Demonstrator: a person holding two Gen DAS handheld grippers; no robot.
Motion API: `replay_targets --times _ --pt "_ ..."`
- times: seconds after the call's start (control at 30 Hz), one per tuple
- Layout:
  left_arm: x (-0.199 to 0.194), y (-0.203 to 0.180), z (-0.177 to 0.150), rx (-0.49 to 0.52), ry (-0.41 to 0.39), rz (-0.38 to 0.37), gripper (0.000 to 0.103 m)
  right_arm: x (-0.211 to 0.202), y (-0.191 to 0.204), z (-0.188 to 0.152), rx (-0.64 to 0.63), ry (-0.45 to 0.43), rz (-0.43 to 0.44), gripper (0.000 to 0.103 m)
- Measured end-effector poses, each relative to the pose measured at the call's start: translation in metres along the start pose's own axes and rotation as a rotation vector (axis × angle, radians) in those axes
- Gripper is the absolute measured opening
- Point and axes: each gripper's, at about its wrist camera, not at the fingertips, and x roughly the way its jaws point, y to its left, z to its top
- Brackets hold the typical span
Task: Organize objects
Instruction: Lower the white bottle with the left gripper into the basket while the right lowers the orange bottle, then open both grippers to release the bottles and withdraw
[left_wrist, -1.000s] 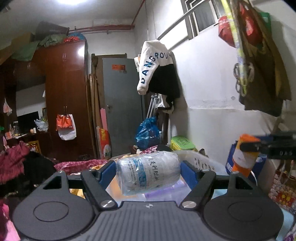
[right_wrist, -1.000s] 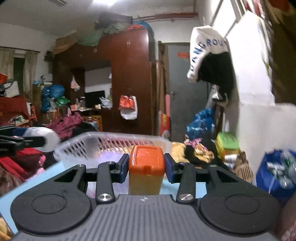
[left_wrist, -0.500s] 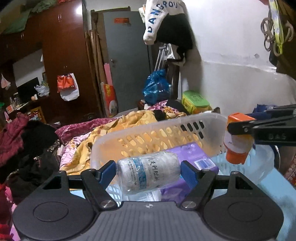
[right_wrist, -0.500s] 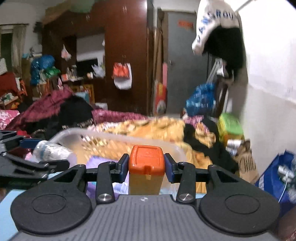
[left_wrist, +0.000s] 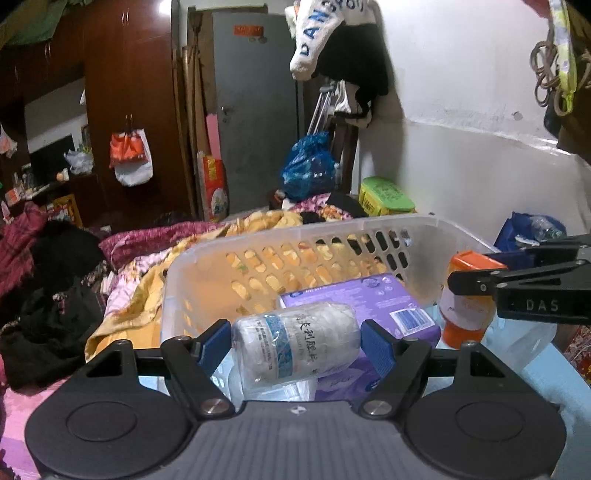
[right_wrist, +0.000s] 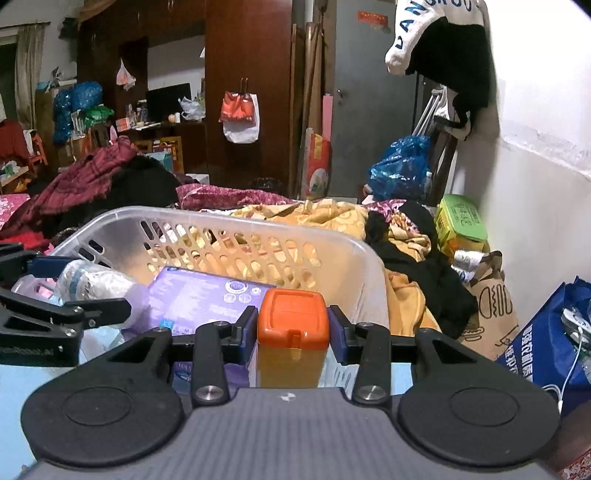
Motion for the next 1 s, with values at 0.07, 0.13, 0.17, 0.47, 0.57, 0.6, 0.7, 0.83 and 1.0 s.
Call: replay_targets --times 0.07,0.13,0.17,0.47,0.57,0.6,0.7,0.83,1.0 --pt "-0.007 0.001 -0.004 0.008 -0.027 0.008 0.08 -0.006 -0.003 -0.001 0.02 -0.021 0.017 0.049" --pt "-0.018 0.0 -0.01 0.012 -0.058 0.001 0.089 -0.021 -0.006 -0.003 0.031 -0.078 0.016 0.074" --pt "-0.024 -0.001 -0.014 0.013 -0.077 0.002 0.092 -0.031 -0.008 -0.004 0.031 -0.118 0.012 0.092" --pt "-0.082 0.001 -0.046 -0.049 -0.234 -0.03 0.103 -0.108 -0.039 -0.075 0.107 -0.312 0.127 0.103" --pt "-0.106 -0.003 -0.082 -0.076 -0.3 -0.08 0.103 -0.115 -0.048 -0.117 0.14 -0.314 0.175 0.103" --pt "-0.112 -0.003 -0.094 -0.081 -0.28 -0.093 0.103 -0.114 -0.05 -0.132 0.162 -0.311 0.179 0.103" --pt "-0.116 -0.006 -0.127 -0.102 -0.227 -0.138 0.103 -0.113 -0.05 -0.167 0.198 -0.291 0.187 0.103" --pt "-0.1 -0.022 -0.142 -0.047 -0.164 -0.119 0.1 -0.1 -0.048 -0.179 0.196 -0.251 0.192 0.103" --pt "-0.087 -0.033 -0.143 -0.036 -0.13 -0.158 0.093 -0.104 -0.044 -0.173 0.174 -0.272 0.182 0.103"
